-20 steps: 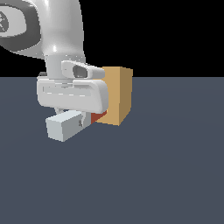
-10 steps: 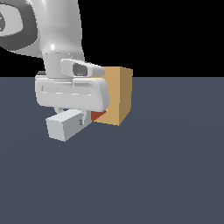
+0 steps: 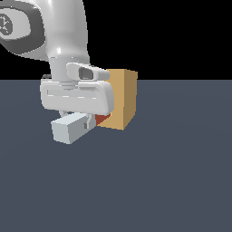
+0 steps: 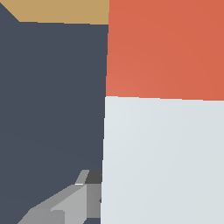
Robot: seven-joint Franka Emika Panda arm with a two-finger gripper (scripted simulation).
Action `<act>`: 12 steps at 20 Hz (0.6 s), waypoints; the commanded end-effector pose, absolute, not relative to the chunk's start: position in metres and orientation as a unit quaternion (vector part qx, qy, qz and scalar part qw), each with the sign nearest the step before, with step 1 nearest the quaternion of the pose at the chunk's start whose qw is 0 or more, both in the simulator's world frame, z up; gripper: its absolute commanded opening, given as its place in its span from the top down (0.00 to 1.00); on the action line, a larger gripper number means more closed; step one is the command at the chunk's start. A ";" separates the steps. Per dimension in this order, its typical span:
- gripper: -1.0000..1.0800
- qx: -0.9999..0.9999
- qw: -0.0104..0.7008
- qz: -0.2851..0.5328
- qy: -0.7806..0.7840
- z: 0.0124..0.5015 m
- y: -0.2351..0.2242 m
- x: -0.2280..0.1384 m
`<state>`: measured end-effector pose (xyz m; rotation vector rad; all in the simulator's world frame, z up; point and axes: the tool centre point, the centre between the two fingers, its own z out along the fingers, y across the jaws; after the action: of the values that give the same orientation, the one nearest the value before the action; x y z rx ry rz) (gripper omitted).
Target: Insert the peg into the horizontal hole in a box.
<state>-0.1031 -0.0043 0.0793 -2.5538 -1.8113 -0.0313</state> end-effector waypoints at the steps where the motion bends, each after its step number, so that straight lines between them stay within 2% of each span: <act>1: 1.00 -0.814 0.004 -0.013 -0.581 0.082 0.011 -0.097; 12: 1.00 -0.813 0.004 -0.016 -0.582 0.086 0.088 -0.071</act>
<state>-0.0757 0.0692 0.0820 -2.5622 -1.8027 -0.0330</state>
